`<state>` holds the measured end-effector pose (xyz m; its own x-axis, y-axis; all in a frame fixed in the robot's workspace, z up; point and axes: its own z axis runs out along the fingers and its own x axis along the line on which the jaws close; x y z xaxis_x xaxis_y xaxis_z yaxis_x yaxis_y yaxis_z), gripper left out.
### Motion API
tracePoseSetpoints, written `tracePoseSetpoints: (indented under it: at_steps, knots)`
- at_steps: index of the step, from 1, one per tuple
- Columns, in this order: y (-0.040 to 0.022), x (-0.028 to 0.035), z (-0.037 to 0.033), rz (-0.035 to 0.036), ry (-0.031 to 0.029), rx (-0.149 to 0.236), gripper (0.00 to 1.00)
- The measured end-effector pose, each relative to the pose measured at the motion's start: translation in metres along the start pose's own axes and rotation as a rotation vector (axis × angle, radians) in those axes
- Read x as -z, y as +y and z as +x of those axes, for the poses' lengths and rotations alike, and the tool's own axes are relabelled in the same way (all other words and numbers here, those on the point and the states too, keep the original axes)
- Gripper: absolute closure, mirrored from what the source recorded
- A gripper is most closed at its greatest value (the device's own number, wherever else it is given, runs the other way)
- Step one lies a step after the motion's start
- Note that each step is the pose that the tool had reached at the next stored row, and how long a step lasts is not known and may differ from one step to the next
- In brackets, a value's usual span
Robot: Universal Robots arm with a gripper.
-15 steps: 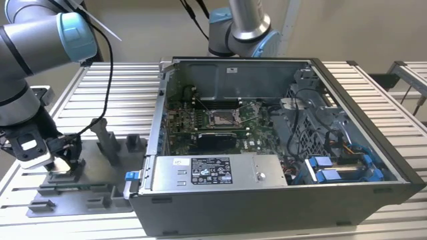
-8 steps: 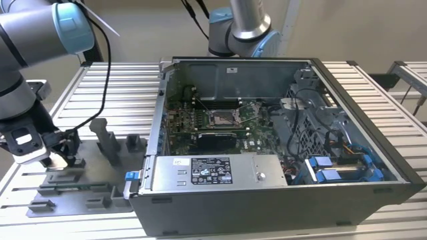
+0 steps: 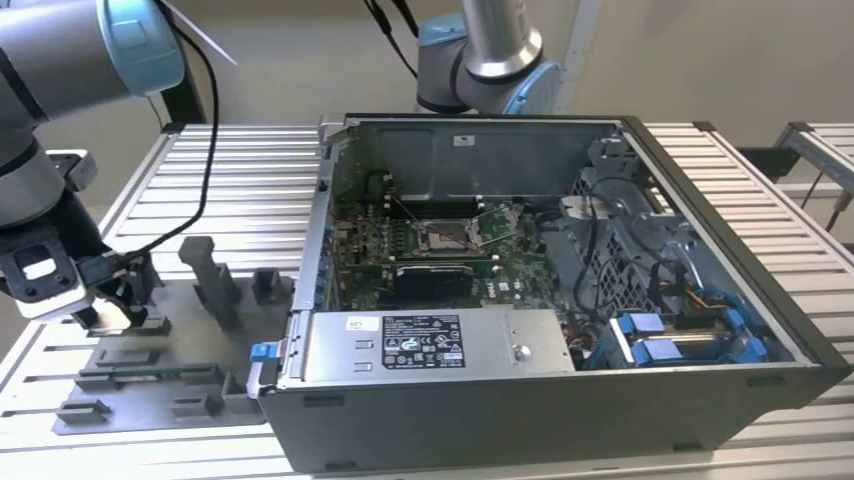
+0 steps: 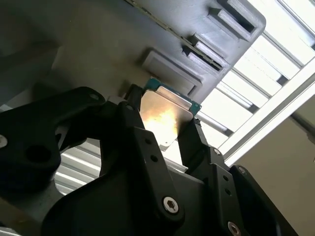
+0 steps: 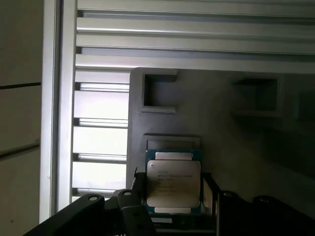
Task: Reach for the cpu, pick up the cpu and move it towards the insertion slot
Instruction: 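Pick up the cpu and move it towards the insertion slot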
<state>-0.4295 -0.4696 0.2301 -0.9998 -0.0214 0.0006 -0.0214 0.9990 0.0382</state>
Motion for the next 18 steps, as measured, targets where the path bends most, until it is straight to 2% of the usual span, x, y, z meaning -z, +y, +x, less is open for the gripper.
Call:
tracePoseSetpoints:
  at_steps: [2,18]
  knots:
    - [0.0000,0.0025,0.0000,-0.0002,0.0002,0.000,1.00]
    - [0.0000,0.0040,0.0000,-0.0007,0.0003,0.000,1.00]
